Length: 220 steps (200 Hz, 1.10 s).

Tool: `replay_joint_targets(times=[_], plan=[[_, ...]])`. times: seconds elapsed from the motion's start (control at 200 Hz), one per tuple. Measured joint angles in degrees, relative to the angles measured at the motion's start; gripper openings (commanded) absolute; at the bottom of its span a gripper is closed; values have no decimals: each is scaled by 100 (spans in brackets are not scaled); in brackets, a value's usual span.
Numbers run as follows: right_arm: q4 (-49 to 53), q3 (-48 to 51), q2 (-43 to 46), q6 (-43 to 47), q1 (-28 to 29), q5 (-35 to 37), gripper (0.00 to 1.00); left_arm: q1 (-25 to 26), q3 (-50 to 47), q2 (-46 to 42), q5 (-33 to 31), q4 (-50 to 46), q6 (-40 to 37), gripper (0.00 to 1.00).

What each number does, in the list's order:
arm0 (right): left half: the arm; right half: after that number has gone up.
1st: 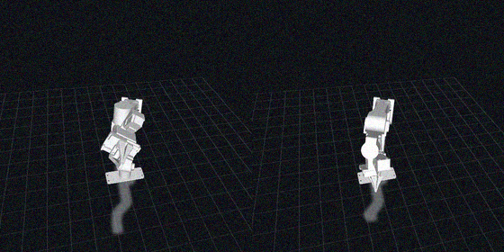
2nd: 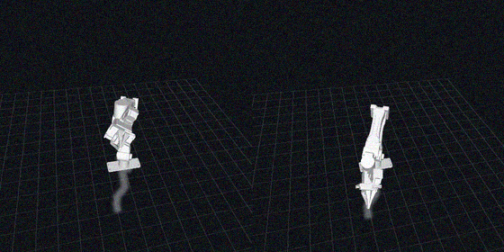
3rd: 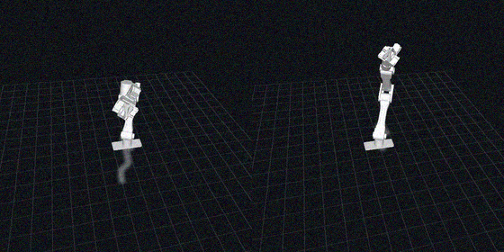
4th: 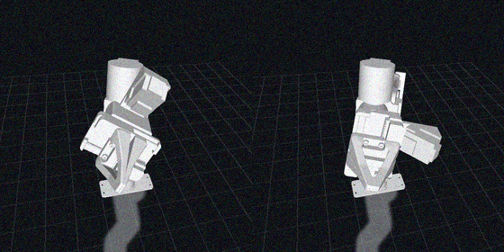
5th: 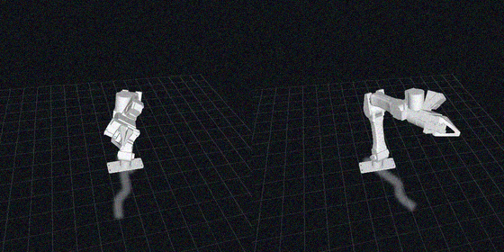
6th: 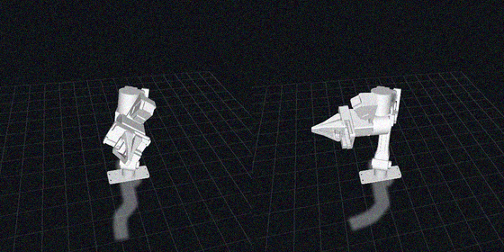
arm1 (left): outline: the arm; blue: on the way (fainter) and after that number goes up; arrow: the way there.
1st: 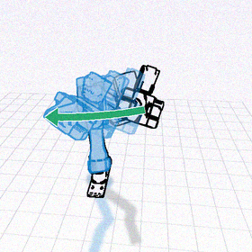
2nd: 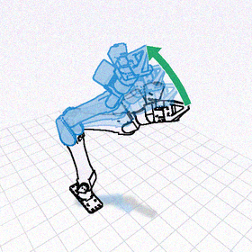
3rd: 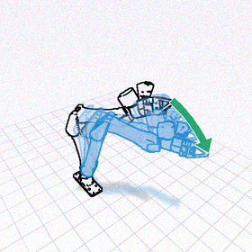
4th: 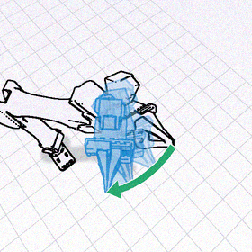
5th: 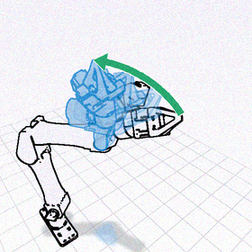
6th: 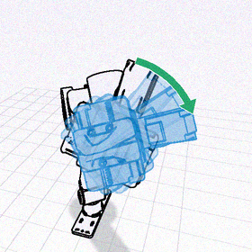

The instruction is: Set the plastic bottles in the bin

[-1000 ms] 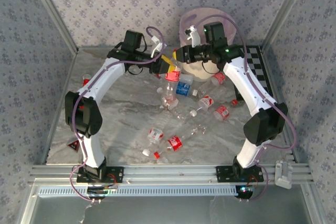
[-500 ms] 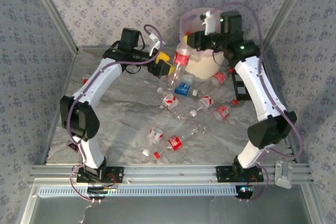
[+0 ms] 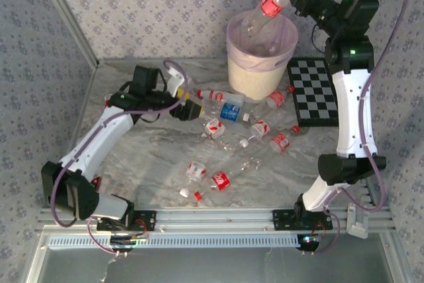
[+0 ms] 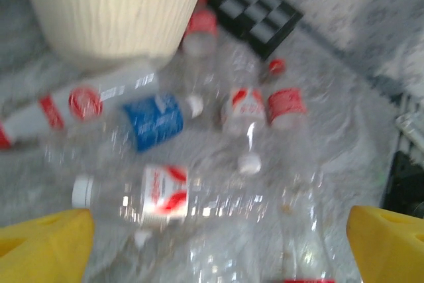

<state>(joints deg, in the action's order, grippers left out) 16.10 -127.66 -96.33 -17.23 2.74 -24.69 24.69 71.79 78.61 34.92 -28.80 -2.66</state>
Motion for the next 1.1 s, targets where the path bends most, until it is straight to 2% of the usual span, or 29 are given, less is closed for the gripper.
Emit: replay_joint_targets(times=[0.175,0.355,0.53,0.825,0.91,0.985,1.1], plan=[[-26,-400,-605,446,39,334,10,573,-1003,-501,-1032,-116,358,91],[455,-514,-1375,1043,249,682,10,1252,-1593,-1060,-1613,-146,763,87],[796,2,-1550,1495,544,855,10,1633,-2063,-1244,-1773,-83,1010,88],[595,1440,-1534,1694,728,1110,13,1705,-2914,-896,-1827,330,1283,92],[481,1528,-1545,1733,804,1196,21,1744,-2920,-815,-1827,466,1281,93],[492,1478,-1556,1733,848,1237,34,1773,-2920,-741,-1834,535,1279,94],[688,1106,-1705,1709,857,1257,64,1825,-2920,-608,-1832,542,1259,95]])
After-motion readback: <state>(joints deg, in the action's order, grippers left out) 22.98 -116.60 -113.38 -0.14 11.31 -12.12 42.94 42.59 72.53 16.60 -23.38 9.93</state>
